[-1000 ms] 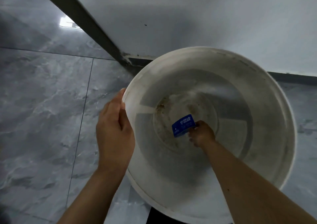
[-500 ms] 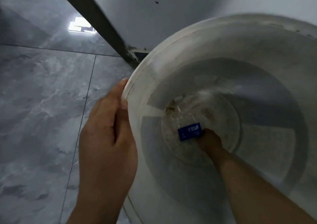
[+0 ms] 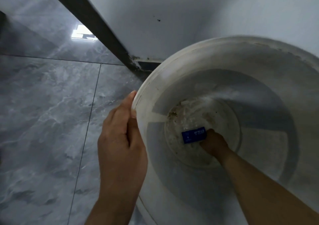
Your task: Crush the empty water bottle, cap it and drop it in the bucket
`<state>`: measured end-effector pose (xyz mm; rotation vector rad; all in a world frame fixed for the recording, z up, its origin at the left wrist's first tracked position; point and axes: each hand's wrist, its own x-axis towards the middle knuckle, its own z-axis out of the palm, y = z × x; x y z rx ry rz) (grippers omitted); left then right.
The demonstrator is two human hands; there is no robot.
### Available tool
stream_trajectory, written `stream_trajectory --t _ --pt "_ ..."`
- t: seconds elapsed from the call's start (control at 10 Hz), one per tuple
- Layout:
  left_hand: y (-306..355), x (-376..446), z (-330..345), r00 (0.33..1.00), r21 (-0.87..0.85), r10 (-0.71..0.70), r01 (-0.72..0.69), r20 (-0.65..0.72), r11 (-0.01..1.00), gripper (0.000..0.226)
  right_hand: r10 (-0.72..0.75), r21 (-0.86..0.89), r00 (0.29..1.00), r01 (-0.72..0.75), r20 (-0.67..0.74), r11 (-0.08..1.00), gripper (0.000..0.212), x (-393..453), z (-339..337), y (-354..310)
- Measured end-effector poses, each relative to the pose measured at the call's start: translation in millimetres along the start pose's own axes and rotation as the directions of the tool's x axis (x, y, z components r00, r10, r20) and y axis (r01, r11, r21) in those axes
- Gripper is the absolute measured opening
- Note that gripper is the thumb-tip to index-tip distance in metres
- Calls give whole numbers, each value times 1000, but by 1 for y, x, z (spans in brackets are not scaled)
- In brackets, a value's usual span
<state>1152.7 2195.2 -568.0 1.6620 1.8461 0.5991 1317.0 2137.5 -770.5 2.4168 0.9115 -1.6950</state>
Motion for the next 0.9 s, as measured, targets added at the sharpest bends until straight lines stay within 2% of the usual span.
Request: stream_trajectory --t 0.1,0.3,0.4,0.6,0.7,0.8,0.9 --pt "5 -1 0 1000 0 -30 30 -1 1000 37 -1 58 1000 1 5 998 40 -19 -16 -8" --pt "16 -2 -5 998 39 -54 53 39 998 47 -22 124 1000 22 0 992 26 -83 -43 -20" --pt "23 0 -13 991 69 -68 60 116 996 47 -1 159 1000 1 0 987 21 -122 -58 -23" --pt "43 8 -37 924 183 -199 145 326 972 36 9 270 1000 -4 -17 963 18 -195 -93 -31" --pt "61 -3 -55 925 200 -194 133 326 971 25 -3 315 999 14 -38 949 14 -226 -108 -34" --pt "82 -19 -77 918 178 -147 85 370 980 28 -45 330 998 59 -50 942 19 -255 -125 -37" --pt "102 -36 -98 891 195 -147 68 430 978 31 -25 378 997 52 -76 924 28 -283 -139 -37"
